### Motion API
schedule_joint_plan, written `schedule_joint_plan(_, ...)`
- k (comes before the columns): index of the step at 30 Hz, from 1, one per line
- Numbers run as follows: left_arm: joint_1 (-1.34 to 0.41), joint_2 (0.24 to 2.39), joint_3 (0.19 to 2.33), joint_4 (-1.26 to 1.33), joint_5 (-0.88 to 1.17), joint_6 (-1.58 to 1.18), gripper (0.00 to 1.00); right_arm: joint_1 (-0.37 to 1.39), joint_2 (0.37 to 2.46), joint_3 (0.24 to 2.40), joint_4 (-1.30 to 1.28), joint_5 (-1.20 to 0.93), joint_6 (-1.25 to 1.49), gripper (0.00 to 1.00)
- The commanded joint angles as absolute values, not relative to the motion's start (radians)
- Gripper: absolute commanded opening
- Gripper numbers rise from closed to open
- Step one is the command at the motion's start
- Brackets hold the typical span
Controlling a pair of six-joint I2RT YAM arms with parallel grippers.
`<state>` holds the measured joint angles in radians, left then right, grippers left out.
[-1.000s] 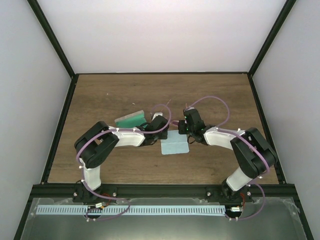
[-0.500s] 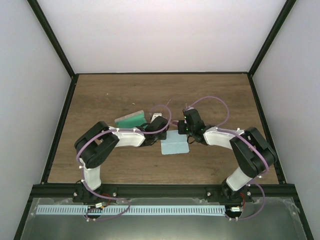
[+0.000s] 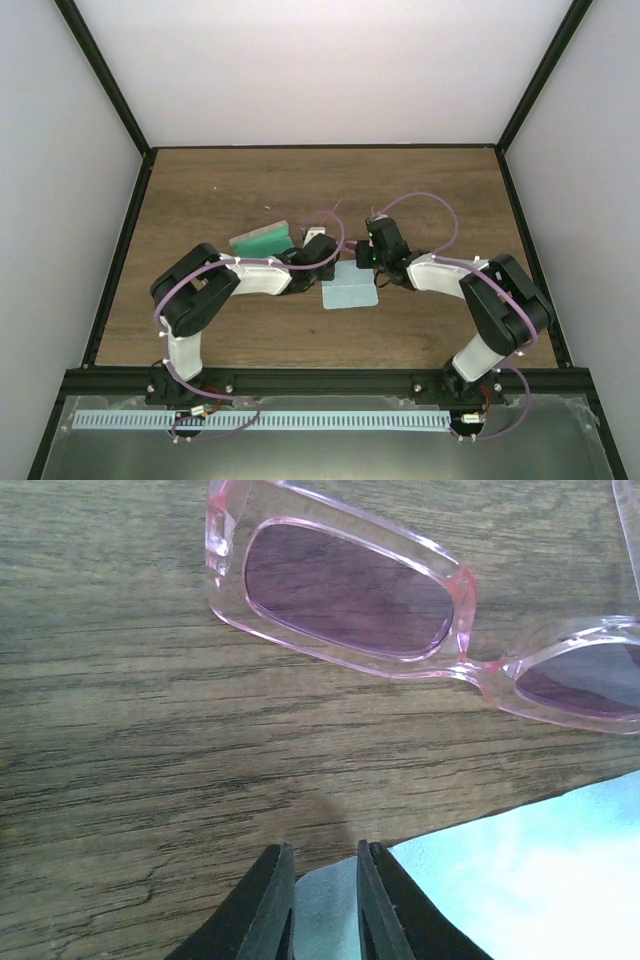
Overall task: Organize the sunglasses
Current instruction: Fold the glasses cleaning cloth at the center of the board.
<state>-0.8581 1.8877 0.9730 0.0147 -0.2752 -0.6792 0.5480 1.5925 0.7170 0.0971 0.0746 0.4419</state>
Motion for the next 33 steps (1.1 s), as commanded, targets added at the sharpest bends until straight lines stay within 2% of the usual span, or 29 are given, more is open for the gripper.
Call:
schedule_joint_plan(1, -0.863, 1.919, 0.973, -0.007, -0.261, -0.680, 0.17, 0.541, 1.573, 0.719, 0.098, 0.087, 0.441, 0.39)
schedule_joint_plan(9, -0.864, 1.922, 0.969, -0.008, -0.276, -0.676, 0.04, 0.541, 1.578, 0.721, 0.099, 0.085, 0.441, 0.38)
schedule_joint_plan(24, -0.863, 1.810, 0.918, 0.040, -0.268, -0.664, 0.04, 0.541, 1.581, 0.723, 0.101, 0.083, 0.444, 0.39)
schedule_joint_plan(33, -0.863, 1.825, 0.930, 0.046, -0.244, -0.660, 0.04, 0.541, 1.601, 0.722, 0.111, 0.062, 0.442, 0.39)
